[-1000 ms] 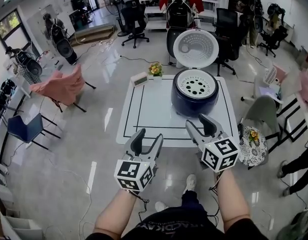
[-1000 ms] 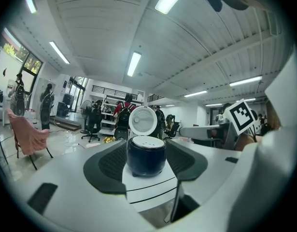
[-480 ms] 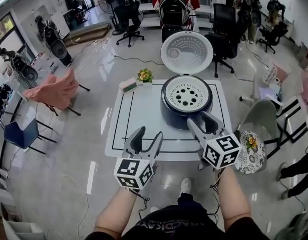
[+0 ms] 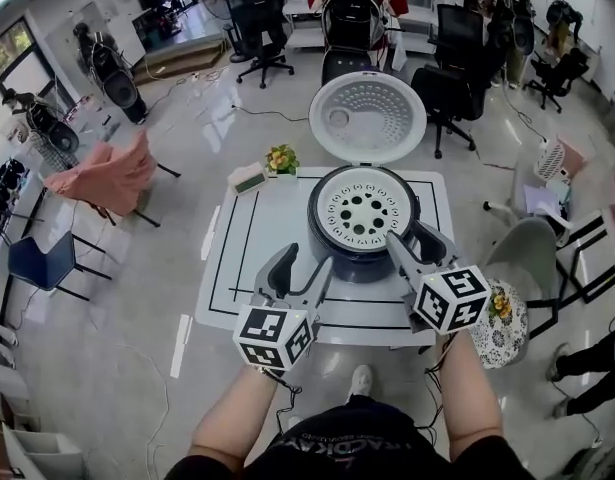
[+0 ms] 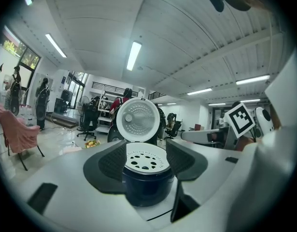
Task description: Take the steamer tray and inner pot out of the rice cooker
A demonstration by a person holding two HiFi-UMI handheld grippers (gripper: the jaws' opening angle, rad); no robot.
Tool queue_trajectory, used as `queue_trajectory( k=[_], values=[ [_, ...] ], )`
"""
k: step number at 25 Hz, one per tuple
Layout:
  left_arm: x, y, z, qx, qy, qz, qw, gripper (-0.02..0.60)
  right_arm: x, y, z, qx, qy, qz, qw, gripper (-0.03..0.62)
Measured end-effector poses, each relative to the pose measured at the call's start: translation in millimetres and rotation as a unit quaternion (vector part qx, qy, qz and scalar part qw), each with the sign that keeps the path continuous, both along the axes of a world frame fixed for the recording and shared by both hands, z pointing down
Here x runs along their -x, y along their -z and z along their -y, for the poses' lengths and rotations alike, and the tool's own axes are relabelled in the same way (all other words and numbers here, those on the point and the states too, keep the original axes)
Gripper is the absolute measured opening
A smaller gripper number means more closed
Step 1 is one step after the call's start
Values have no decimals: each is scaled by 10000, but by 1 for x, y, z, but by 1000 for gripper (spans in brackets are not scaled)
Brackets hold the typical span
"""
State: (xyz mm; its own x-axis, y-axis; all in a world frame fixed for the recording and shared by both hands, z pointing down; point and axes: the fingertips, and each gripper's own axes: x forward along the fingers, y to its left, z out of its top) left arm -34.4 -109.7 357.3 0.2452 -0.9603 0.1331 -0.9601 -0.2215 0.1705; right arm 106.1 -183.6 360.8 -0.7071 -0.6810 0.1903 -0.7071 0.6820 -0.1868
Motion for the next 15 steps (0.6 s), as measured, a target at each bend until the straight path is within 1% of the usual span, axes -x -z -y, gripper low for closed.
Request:
queue_trajectory(
  k=[8, 12, 15],
  values=[
    [-17, 0, 45, -23, 242, 42, 9997, 249, -15, -10, 50, 91, 176, -61, 9998, 199],
    [-25, 0, 59, -9, 380, 88, 9992, 249, -19, -15, 65, 153, 313, -58, 9994, 199],
    [-30, -2, 70, 21, 431, 105, 9990, 249, -22, -19, 77, 185, 327, -68, 9993, 199]
  ],
)
